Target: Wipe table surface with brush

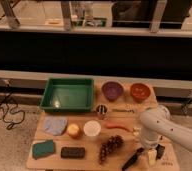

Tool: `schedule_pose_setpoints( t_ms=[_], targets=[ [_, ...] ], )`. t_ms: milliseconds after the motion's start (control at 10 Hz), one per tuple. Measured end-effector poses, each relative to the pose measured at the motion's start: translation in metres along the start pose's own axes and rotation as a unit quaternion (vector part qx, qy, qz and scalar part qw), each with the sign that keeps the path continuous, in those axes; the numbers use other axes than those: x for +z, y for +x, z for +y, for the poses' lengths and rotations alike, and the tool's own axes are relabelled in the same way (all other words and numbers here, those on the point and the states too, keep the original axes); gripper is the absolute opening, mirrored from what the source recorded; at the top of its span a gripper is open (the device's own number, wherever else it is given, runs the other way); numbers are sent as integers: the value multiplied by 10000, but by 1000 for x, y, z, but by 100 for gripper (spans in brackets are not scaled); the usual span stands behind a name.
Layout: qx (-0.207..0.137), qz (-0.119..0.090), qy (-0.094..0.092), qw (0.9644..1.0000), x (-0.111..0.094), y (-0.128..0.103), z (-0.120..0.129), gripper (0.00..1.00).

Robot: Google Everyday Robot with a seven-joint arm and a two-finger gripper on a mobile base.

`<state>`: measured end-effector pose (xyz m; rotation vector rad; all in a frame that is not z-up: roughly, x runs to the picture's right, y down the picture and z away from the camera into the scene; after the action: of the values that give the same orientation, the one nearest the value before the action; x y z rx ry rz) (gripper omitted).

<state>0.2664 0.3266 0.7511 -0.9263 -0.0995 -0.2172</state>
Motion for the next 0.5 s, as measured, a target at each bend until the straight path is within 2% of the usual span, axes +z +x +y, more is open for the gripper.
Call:
schedule_pose_setpoints(
  t_ms=[500],
  targets=[
    [-14, 14, 7, 10000, -1, -1, 0, 80]
  ],
)
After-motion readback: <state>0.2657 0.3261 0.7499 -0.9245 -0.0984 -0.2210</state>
